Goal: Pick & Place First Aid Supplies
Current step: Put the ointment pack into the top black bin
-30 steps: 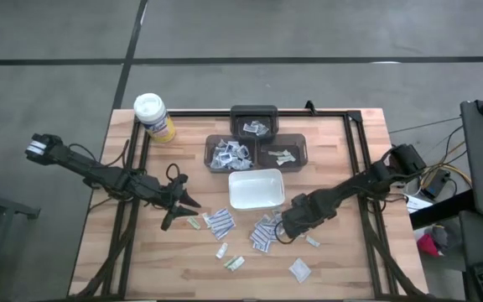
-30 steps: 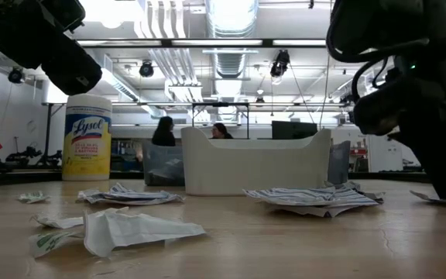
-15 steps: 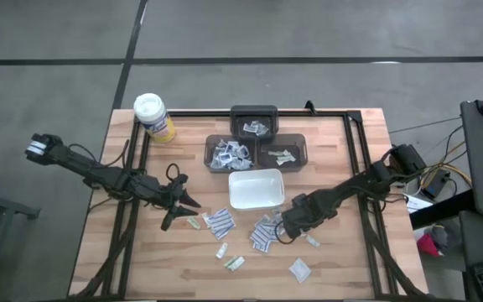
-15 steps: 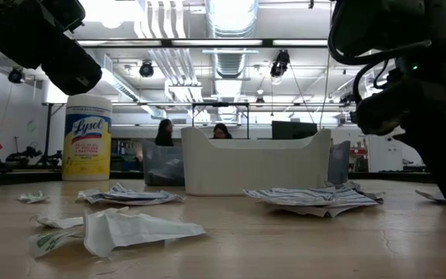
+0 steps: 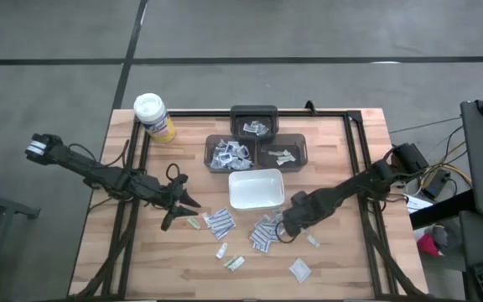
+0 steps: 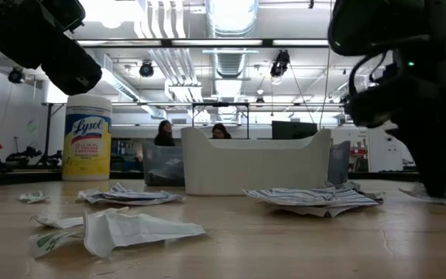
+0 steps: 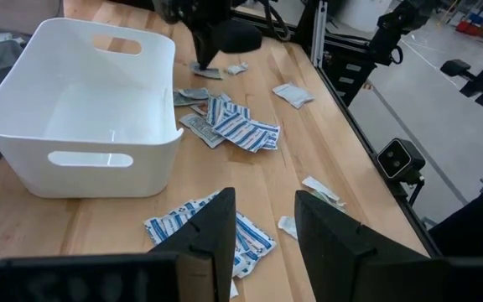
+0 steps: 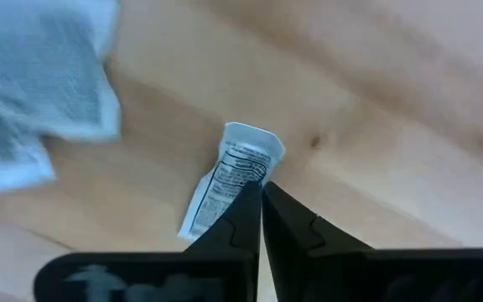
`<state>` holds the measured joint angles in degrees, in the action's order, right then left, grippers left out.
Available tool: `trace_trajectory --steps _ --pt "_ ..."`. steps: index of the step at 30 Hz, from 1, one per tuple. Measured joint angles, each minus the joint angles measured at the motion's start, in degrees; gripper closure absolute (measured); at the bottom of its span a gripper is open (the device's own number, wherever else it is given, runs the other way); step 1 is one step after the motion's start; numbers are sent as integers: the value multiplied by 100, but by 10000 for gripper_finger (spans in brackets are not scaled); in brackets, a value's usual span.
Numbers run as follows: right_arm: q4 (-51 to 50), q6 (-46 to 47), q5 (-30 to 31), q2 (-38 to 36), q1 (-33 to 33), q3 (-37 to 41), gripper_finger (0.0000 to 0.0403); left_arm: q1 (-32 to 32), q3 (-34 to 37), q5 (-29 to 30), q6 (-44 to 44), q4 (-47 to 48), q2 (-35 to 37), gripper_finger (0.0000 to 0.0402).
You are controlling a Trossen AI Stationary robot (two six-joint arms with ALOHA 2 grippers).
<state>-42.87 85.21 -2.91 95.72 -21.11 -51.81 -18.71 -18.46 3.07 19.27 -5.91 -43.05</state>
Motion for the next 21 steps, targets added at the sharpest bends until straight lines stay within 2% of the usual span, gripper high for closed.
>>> trace_trajectory --steps 11,21 --pt "-157 -256 331 -1295 5 -2 395 1 0 0 35 0 0 284" --pt "-148 -1158 750 -2692 -2 -6 395 0 0 0 37 -2 -1 284"
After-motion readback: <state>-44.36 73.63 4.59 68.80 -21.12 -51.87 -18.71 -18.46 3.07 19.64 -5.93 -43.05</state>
